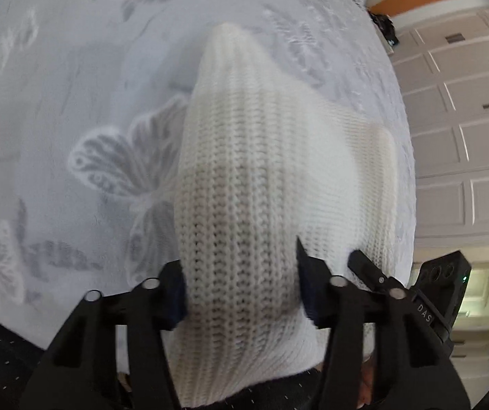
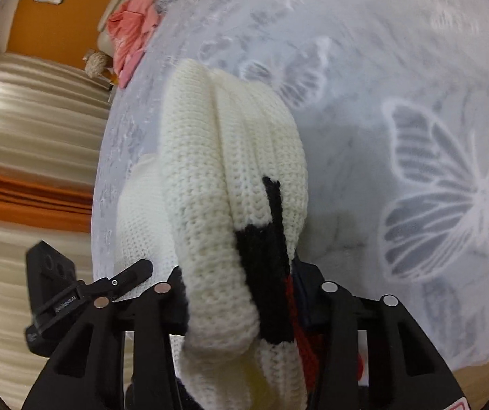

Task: Fold small clothes
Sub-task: 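Grasp the folded sweater with both tools and lift it off the bed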

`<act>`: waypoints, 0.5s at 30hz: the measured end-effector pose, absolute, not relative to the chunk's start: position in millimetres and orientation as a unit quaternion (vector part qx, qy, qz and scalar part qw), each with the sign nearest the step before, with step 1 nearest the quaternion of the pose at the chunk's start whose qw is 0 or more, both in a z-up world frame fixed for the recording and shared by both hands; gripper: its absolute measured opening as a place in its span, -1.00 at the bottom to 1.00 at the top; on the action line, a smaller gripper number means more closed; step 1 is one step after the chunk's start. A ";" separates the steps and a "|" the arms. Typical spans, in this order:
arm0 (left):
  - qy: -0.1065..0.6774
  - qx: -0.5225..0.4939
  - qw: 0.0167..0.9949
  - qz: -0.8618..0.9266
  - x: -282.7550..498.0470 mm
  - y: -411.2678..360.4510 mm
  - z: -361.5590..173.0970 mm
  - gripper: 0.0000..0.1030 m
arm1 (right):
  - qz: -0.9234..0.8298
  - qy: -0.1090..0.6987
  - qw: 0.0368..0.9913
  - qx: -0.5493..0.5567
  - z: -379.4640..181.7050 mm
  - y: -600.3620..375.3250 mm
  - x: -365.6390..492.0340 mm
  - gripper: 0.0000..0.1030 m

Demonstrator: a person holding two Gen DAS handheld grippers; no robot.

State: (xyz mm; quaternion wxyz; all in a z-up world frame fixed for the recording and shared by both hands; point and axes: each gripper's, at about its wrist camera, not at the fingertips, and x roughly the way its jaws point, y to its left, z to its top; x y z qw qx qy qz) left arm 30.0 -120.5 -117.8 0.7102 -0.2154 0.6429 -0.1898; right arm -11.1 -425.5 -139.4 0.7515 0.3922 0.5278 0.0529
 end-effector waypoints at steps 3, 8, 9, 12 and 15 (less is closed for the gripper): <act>0.626 -0.197 0.727 -0.202 21.1 -124.5 -86.1 -0.14 | 0.049 0.515 0.766 0.382 -110.0 -421.2 -18.8 -0.22; 0.601 -0.156 0.750 -0.228 0.0 -126.9 -29.9 -0.15 | 0.043 0.496 0.779 0.382 -63.9 -416.7 -48.1 -0.22; 0.598 -0.149 0.753 -0.232 3.6 -129.1 -25.1 -0.15 | 0.044 0.491 0.782 0.381 -55.0 -415.3 -53.4 -0.22; 0.581 -0.117 0.766 -0.251 -8.0 -139.7 6.1 -0.15 | 0.047 0.470 0.799 0.373 -21.8 -410.3 -74.2 -0.22; 0.556 -0.080 0.782 -0.270 -21.8 -152.2 39.9 -0.15 | 0.048 0.447 0.822 0.351 14.6 -405.4 -96.6 -0.22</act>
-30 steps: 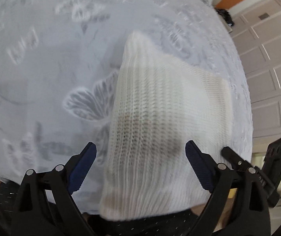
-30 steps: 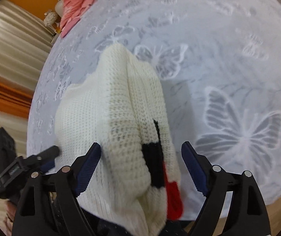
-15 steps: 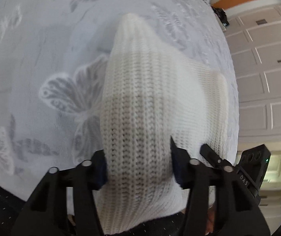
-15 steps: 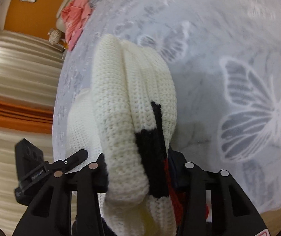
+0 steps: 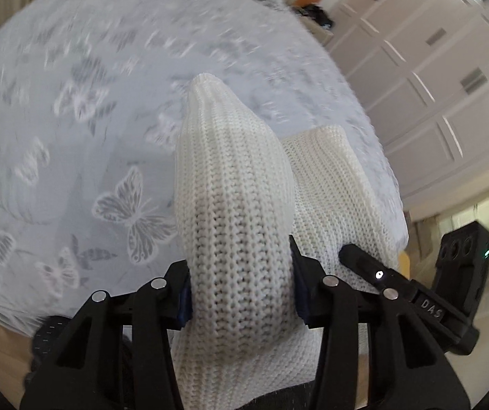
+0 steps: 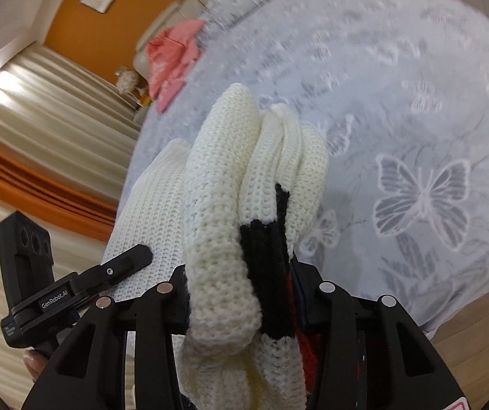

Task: Fold small clothes
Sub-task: 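Grasp the folded sweater with both tools and lift it off the bed, then lower the held sweater bundle onto the bed and open both tools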

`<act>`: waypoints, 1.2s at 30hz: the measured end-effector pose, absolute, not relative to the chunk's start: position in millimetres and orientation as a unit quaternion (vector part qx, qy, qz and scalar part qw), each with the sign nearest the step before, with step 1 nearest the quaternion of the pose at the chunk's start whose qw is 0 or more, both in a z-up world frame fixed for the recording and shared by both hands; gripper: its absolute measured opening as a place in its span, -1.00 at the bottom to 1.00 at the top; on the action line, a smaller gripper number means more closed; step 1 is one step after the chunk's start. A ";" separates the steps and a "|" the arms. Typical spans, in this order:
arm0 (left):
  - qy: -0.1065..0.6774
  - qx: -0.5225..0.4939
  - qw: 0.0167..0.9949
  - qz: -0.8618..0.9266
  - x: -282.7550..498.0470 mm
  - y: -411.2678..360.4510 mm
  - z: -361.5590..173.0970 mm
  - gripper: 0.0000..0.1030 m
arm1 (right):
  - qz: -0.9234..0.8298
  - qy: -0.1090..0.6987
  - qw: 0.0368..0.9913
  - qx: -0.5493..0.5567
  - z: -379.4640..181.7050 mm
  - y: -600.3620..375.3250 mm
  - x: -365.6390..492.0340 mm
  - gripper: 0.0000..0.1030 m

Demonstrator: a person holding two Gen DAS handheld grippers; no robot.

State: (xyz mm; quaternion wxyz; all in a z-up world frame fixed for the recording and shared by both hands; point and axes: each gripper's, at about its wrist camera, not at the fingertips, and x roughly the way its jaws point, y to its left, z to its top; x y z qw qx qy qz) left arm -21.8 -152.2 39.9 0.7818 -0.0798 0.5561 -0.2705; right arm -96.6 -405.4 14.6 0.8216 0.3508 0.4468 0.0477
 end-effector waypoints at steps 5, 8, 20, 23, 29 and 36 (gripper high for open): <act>0.499 -0.033 0.814 -0.295 -60.0 -154.6 95.2 -0.14 | 0.048 0.403 0.856 0.320 67.5 -395.8 -124.7 -0.22; 0.466 -0.017 0.832 -0.300 -76.8 -153.9 121.3 -0.14 | 0.051 0.376 0.872 0.308 92.4 -389.7 -137.6 -0.22; 0.379 0.009 0.877 -0.296 -111.4 -129.7 190.9 -0.14 | 0.082 0.304 0.903 0.291 152.9 -363.4 -161.9 -0.21; 0.361 0.014 0.885 -0.293 -114.8 -123.4 204.5 -0.14 | 0.090 0.291 0.909 0.284 166.0 -357.7 -161.1 -0.21; 0.317 0.016 0.902 -0.293 -119.1 -105.1 240.0 -0.14 | 0.112 0.253 0.922 0.270 202.2 -341.5 -156.0 -0.21; 0.265 0.016 0.920 -0.288 -109.8 -73.4 279.3 -0.13 | 0.153 0.221 0.930 0.251 237.0 -313.9 -128.8 -0.20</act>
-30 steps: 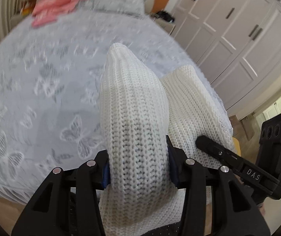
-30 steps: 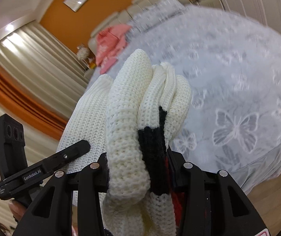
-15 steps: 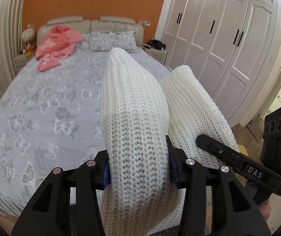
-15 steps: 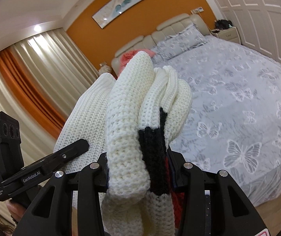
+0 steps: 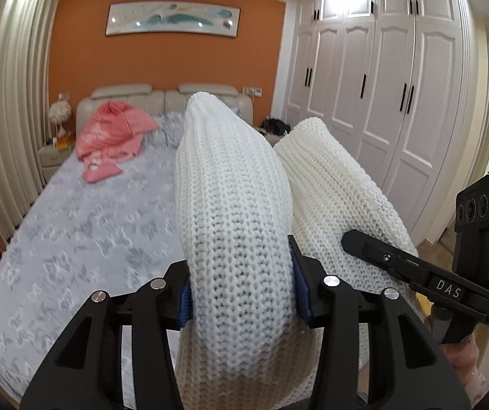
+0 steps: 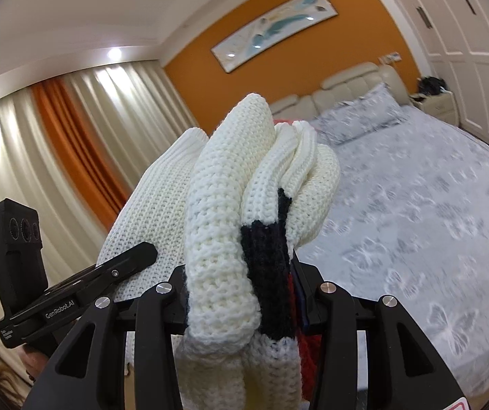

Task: Fold small clothes
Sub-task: 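Lower the held sweater bundle onto the bed and open both tools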

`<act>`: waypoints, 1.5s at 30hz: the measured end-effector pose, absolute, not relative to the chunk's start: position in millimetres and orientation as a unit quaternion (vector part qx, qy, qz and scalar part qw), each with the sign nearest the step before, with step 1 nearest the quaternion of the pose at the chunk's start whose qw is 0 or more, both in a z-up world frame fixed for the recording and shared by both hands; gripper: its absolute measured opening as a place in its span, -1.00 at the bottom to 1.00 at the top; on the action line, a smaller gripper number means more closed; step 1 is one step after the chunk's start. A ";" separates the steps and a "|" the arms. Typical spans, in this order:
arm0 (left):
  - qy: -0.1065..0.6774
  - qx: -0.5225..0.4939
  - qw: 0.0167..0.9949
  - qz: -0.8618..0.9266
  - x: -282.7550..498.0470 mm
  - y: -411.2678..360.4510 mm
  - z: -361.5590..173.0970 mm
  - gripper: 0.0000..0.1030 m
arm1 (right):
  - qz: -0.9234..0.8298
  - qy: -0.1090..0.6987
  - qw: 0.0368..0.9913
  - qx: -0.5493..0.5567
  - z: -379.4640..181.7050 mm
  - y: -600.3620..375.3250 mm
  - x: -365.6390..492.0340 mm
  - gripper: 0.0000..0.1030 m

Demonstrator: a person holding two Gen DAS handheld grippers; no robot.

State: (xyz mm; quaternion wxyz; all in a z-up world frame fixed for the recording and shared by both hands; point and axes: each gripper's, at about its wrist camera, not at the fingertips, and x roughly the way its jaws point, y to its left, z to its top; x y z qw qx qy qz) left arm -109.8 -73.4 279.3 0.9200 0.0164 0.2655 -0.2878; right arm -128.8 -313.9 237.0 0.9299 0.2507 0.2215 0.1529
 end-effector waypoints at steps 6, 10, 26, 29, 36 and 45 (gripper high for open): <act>0.253 0.014 0.932 -0.260 -80.8 -35.9 289.5 -0.13 | 0.194 0.229 0.921 0.248 237.6 -278.4 -78.1 -0.20; 0.264 0.003 0.935 -0.235 -52.7 -4.7 279.2 -0.13 | 0.215 0.244 0.912 0.250 220.4 -249.3 -40.4 -0.20; 0.357 -0.071 0.908 -0.208 56.6 74.8 82.4 -0.12 | 0.185 0.388 0.855 0.292 22.1 -186.2 56.4 -0.19; 0.385 -0.074 0.898 -0.202 63.0 77.8 30.0 -0.12 | 0.164 0.424 0.840 0.296 -25.0 -184.4 59.3 -0.18; 0.495 -0.084 0.852 -0.147 62.1 83.9 -95.7 -0.01 | 0.112 0.555 0.771 0.292 -134.1 -180.9 48.1 0.07; 0.506 -0.201 0.832 -0.106 47.1 126.2 -114.8 0.53 | 0.096 0.555 0.753 0.341 -141.4 -186.3 72.1 0.42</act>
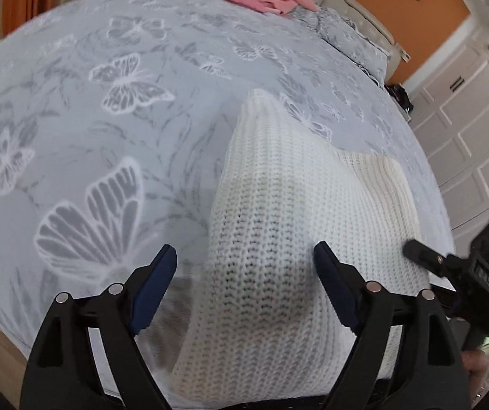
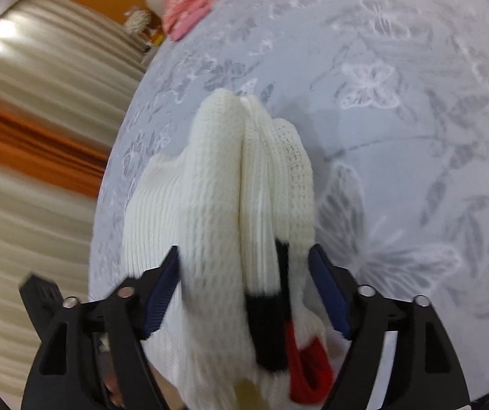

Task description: Fold small clothes

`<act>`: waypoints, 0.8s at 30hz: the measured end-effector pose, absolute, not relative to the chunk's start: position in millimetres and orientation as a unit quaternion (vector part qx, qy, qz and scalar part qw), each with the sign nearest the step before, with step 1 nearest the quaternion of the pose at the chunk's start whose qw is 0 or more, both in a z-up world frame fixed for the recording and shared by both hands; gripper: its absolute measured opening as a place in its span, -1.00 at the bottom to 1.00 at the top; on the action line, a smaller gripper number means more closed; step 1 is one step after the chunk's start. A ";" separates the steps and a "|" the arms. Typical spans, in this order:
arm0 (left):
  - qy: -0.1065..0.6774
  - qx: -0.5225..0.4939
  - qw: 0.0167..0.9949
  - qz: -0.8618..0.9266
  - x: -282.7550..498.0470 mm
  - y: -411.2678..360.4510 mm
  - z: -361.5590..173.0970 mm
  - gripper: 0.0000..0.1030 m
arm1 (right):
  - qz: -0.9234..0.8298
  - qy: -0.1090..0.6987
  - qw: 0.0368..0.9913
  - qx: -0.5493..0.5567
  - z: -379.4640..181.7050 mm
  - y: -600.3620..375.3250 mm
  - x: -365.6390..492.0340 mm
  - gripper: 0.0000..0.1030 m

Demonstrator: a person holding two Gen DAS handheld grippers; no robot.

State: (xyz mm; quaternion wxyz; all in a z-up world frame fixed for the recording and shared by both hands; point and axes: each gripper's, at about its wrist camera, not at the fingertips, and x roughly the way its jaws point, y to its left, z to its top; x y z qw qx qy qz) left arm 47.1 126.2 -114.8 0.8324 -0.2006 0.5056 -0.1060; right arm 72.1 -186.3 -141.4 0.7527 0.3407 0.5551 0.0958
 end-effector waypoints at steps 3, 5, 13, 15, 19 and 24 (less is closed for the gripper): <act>0.525 -0.219 0.812 -0.132 56.6 124.7 -122.1 -0.03 | 0.114 0.555 0.756 0.328 -136.5 -178.8 80.1 -0.17; 0.513 -0.216 0.819 -0.141 58.2 124.2 -109.6 -0.24 | 0.136 0.525 0.780 0.314 -106.4 -176.5 75.0 -0.29; 0.496 -0.189 0.833 -0.155 62.1 94.7 -86.4 -0.16 | 0.079 0.572 0.780 0.241 -120.8 -197.5 70.5 -0.22; 0.530 -0.146 0.828 -0.113 63.6 84.3 -108.0 -0.13 | 0.076 0.574 0.770 0.269 -125.8 -206.6 63.6 -0.22; 0.495 -0.118 0.857 -0.080 36.9 91.2 -78.8 -0.05 | 0.073 0.484 0.837 0.246 -53.2 -204.4 25.9 -0.21; 0.473 -0.094 0.873 -0.074 22.2 87.9 -43.2 0.02 | 0.131 0.526 0.826 0.152 -49.6 -150.7 45.3 -0.89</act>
